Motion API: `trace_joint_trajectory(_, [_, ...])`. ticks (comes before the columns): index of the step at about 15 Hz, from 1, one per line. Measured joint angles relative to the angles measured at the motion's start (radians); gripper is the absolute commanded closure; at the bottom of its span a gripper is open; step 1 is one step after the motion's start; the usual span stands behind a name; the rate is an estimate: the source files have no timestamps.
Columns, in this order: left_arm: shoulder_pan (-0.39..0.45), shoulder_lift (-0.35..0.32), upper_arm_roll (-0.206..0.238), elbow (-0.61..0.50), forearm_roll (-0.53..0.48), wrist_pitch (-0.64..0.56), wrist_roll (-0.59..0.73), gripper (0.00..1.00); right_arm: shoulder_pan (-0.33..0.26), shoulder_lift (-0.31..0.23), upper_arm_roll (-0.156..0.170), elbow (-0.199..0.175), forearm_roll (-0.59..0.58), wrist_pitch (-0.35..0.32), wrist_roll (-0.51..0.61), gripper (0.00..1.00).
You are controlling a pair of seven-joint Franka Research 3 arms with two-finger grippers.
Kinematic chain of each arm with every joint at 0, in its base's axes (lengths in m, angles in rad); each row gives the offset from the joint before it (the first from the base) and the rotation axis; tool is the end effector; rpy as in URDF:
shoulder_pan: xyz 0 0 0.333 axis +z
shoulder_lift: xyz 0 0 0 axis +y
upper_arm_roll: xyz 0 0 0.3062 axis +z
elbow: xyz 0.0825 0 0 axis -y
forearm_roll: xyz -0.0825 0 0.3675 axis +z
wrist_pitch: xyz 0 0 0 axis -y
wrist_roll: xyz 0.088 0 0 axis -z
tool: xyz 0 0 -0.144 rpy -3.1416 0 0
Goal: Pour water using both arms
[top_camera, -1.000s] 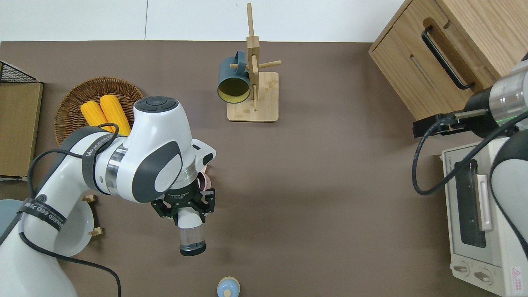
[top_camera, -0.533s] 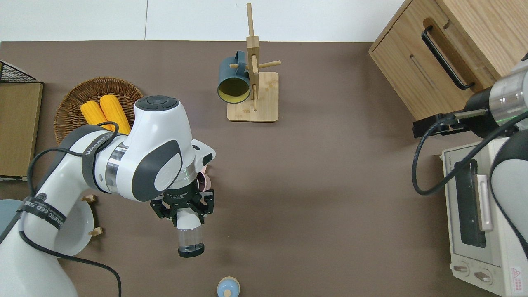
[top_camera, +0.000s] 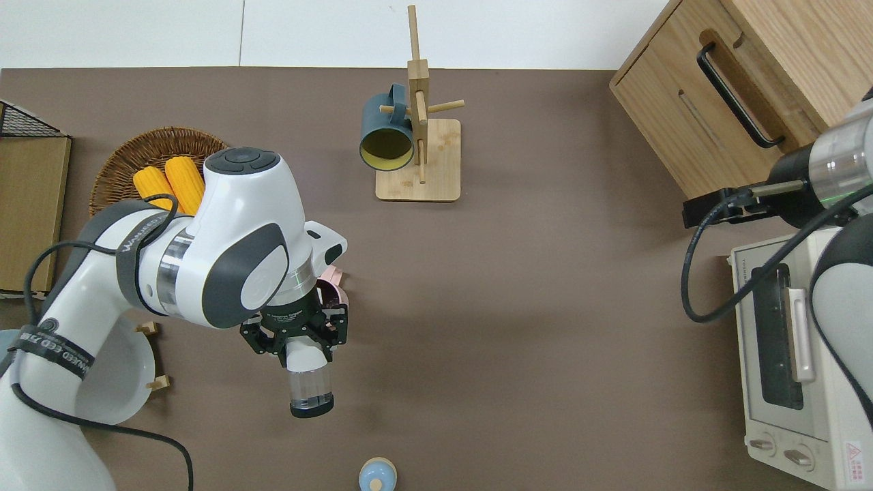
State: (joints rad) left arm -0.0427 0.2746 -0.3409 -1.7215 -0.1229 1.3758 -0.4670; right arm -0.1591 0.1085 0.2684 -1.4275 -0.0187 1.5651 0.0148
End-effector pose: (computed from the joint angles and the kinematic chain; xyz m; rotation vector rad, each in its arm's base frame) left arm 0.4779 -0.2035 0.3711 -2.9309 -0.1183 0.9708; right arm 0.5685 0.0515 0.5844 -3.1259 -0.1441 -0.0505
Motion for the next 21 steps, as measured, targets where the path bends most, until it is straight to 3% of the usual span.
trace_joint_trajectory(15, [-0.001,-0.041,-0.004,-0.021,0.000,-0.011,0.002,1.00,0.000,0.000,0.000,0.000,0.000,0.000,0.000,0.009])
trace_joint_trajectory(21, [-0.001,-0.148,-0.003,-0.160,0.000,0.100,0.030,1.00,0.000,0.000,0.000,0.000,0.000,0.000,0.000,0.009])
